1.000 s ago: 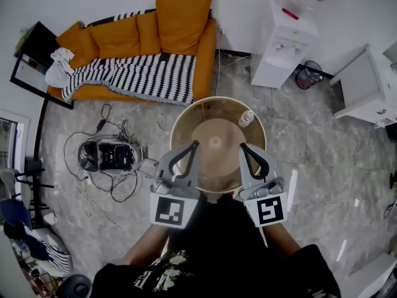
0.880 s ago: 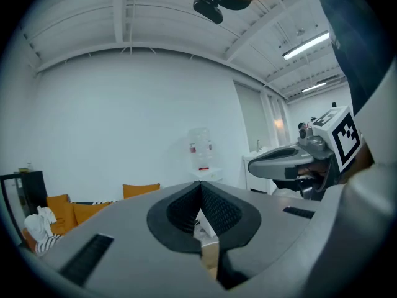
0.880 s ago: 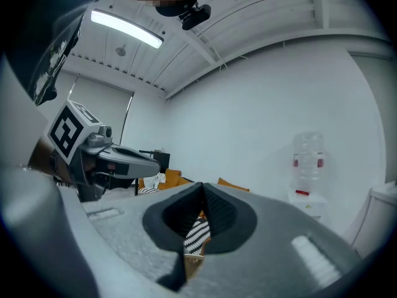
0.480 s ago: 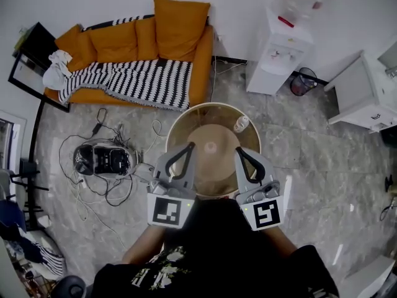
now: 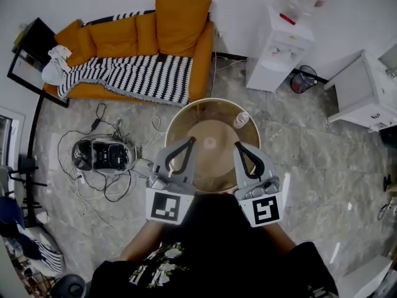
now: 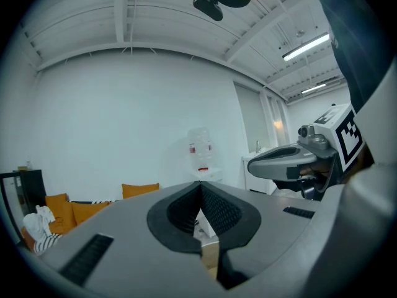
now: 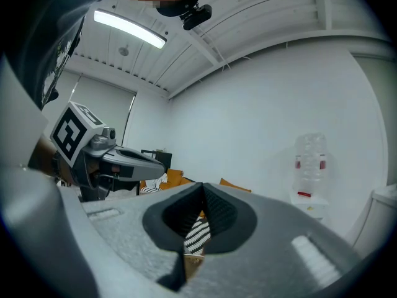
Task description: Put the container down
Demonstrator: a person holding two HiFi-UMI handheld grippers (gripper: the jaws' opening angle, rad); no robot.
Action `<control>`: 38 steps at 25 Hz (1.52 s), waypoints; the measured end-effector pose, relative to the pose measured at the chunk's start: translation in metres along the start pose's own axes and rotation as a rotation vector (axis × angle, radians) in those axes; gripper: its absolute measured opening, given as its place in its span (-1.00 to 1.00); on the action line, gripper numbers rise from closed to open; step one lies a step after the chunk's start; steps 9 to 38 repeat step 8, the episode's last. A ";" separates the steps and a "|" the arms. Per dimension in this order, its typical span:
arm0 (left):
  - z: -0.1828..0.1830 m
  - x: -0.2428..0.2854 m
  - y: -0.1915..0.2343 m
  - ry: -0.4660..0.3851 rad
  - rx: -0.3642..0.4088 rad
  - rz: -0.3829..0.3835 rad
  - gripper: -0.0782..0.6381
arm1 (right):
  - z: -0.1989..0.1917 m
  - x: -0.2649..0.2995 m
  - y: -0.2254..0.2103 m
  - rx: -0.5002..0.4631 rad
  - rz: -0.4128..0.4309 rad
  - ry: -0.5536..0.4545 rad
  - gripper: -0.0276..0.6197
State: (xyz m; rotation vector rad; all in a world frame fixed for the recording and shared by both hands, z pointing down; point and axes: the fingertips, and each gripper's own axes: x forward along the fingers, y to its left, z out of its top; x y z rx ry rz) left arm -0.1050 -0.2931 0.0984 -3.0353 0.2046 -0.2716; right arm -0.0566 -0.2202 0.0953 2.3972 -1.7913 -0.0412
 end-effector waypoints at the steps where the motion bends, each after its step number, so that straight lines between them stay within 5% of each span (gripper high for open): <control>1: 0.000 0.000 0.000 -0.002 0.008 0.000 -0.75 | -0.001 0.000 0.000 0.000 0.000 -0.001 -0.93; 38: 0.001 -0.002 -0.001 -0.002 0.032 -0.009 -0.75 | -0.001 -0.002 0.002 0.002 0.000 0.004 -0.93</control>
